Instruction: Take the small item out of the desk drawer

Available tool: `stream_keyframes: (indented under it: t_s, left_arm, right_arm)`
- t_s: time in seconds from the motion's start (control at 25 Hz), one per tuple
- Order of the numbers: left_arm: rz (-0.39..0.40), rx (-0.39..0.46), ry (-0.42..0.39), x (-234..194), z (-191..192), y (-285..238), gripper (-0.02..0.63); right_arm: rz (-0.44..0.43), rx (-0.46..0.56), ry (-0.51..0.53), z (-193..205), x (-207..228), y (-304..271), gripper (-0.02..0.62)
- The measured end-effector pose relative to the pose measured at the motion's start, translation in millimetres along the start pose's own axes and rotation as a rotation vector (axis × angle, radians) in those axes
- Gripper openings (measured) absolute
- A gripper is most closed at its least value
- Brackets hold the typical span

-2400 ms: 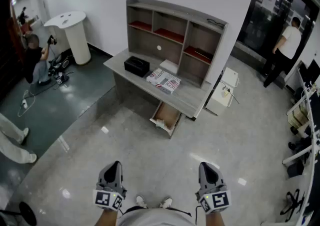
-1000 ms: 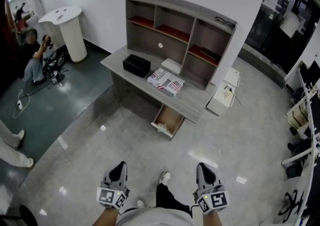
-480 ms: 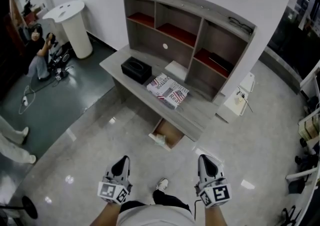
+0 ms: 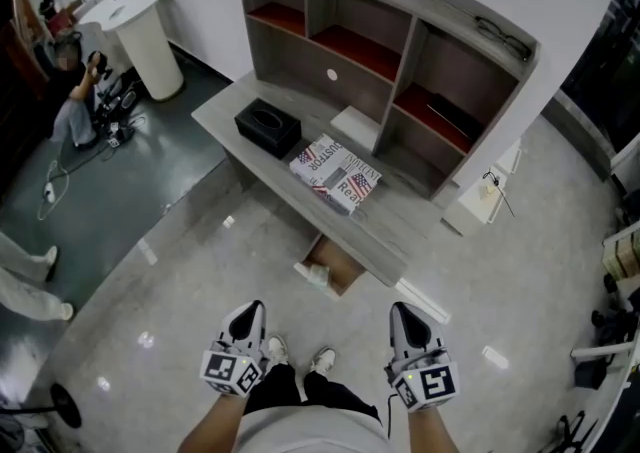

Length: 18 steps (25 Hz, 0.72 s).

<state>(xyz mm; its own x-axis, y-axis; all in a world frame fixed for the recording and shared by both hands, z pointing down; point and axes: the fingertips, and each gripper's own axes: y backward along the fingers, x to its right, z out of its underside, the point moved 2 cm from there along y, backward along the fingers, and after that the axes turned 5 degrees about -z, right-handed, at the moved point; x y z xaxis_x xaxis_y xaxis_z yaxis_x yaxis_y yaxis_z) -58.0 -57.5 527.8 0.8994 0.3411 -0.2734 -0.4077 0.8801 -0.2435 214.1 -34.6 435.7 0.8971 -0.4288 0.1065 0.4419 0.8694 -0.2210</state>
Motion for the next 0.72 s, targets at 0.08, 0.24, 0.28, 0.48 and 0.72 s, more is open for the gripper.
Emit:
stream_keyframes:
  t_s: [0.08,0.24,0.28,0.48,0.72]
  left_arm:
    - [0.021,-0.026,0.026,-2.7,17.1,-12.9,0.018]
    - [0.035,-0.104,0.108,-23.4,66.6,-46.7,0.018]
    - [0.036,-0.126,0.125,-28.8,79.0,-55.4,0.018]
    - [0.066,-0.243,0.227,-38.2,142.1,-95.4,0.018]
    - [0.115,-0.374,0.374,-34.4,220.9,-128.7,0.020]
  right_arm:
    - [0.004,-0.024,0.015,5.0,-0.3,-8.3,0.023]
    - [0.018,-0.073,0.024,23.7,-5.4,-34.5,0.023]
    - [0.017,-0.090,0.020,29.6,-8.5,-40.4,0.023]
    - [0.012,-0.161,0.012,55.5,-16.7,-64.3,0.023]
    - [0.016,-0.214,-0.017,96.0,-28.9,-88.2,0.023]
